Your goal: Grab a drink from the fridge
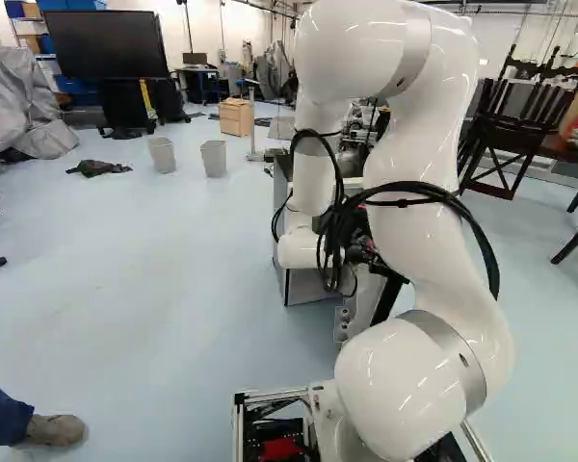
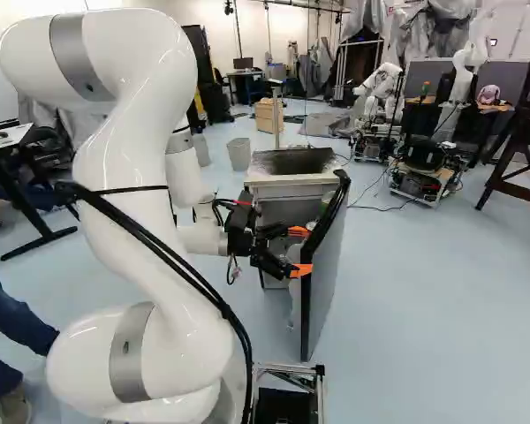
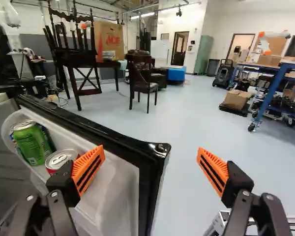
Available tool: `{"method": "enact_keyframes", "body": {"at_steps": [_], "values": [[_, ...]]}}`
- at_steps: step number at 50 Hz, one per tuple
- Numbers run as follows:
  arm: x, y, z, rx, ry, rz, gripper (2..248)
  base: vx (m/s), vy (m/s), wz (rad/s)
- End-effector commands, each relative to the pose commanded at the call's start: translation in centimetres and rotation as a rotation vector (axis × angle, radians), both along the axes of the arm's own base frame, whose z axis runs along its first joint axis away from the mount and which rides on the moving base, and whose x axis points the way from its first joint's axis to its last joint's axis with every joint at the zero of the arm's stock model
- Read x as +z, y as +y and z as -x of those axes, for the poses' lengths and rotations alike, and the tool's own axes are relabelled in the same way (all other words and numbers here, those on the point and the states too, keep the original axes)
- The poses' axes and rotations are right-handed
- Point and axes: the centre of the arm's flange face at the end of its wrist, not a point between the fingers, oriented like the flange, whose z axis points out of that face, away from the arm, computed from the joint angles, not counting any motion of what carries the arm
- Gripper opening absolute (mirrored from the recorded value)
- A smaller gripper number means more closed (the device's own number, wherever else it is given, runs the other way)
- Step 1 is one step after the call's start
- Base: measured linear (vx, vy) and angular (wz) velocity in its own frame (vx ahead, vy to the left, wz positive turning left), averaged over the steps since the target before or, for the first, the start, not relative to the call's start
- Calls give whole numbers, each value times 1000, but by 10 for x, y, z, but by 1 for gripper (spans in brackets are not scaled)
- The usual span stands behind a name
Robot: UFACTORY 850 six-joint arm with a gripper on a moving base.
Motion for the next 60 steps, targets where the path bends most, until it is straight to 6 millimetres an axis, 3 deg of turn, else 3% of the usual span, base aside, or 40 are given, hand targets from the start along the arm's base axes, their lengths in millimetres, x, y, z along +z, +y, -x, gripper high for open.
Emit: {"method": "enact_keyframes", "body": {"at_steps": [60], "values": [[7, -67, -44, -259, -103, -12, 247, 0, 0, 0]]}}
